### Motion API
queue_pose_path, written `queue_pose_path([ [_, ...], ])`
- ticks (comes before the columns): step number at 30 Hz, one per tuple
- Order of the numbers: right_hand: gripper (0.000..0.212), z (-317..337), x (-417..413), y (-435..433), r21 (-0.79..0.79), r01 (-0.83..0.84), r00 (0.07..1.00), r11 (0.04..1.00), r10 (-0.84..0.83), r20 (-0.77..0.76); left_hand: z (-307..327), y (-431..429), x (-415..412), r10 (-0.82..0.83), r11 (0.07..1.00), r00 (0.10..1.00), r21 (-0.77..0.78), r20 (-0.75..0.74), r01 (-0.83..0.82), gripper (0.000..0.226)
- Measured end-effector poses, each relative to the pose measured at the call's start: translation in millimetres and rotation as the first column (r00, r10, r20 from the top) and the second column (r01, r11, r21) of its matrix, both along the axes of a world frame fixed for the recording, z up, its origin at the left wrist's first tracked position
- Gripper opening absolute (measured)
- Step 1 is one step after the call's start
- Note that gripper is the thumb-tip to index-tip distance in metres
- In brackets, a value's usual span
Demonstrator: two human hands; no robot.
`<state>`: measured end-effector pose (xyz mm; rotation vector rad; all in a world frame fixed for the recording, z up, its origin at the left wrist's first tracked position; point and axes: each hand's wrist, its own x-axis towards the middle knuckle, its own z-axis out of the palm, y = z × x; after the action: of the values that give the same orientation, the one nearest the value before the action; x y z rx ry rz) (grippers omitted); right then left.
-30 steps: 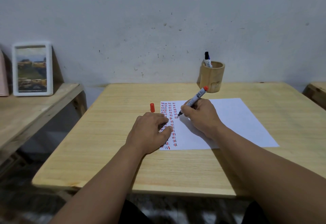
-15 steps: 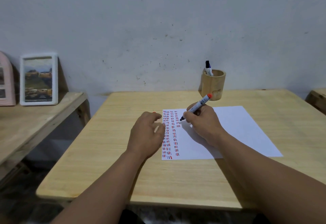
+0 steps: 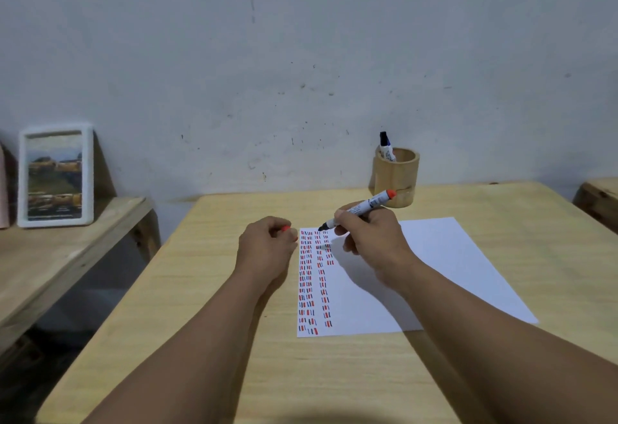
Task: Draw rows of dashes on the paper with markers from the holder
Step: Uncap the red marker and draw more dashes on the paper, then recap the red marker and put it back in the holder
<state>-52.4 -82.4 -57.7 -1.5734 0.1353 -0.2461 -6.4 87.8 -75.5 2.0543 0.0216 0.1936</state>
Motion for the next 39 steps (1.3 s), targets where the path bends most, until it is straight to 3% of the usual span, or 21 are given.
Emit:
queue_pose_path([
  [1,0.012,3,0,1,0.041,0.007,1.000,0.999,-0.007,0.002,6,-5,-2,-0.003,0.978,0.999,-0.211,-0.046,-0.007,0.019],
  [3,0.010,9,-1,4,0.116,0.028,0.999,0.993,-0.030,0.012,20,-16,-8,-0.077,0.830,0.984,-0.557,-0.158,-0.025,0.019],
  [6,0.012,19,-3,7,0.193,0.075,0.995,0.978,-0.085,0.043,33,-28,-12,-0.142,0.716,0.967,-0.696,-0.213,-0.048,0.013],
  [11,0.015,38,-11,5,0.250,0.156,0.981,0.956,-0.179,0.074,51,-40,-20,-0.207,0.685,0.960,-0.728,-0.189,0.004,0.005],
  [21,0.016,60,-36,-3,0.332,0.106,0.988,0.937,-0.138,0.075,72,-59,-43,-0.267,0.671,0.958,-0.734,-0.107,0.105,0.005],
  [31,0.023,71,-45,-15,0.463,0.064,0.995,0.884,-0.020,-0.098,79,-71,-51,-0.189,0.775,0.980,-0.604,0.059,0.186,0.004],
  [34,0.041,75,-47,-19,0.187,0.049,0.993,0.981,-0.028,-0.111,85,-73,-49,-0.159,0.812,0.983,-0.555,0.088,0.181,0.004],
  [36,0.045,72,-46,-22,-0.252,0.154,0.988,0.955,-0.142,0.065,88,-72,-45,-0.142,0.849,0.984,-0.498,0.103,0.175,0.003],
  [37,0.040,69,-44,-26,-0.478,0.254,0.963,0.841,-0.173,0.207,89,-71,-43,-0.141,0.870,0.983,-0.460,0.115,0.179,0.002],
  [39,0.022,66,-41,-35,-0.737,0.407,0.904,0.540,-0.121,0.411,91,-72,-41,-0.161,0.902,0.976,-0.380,0.149,0.206,0.005],
])
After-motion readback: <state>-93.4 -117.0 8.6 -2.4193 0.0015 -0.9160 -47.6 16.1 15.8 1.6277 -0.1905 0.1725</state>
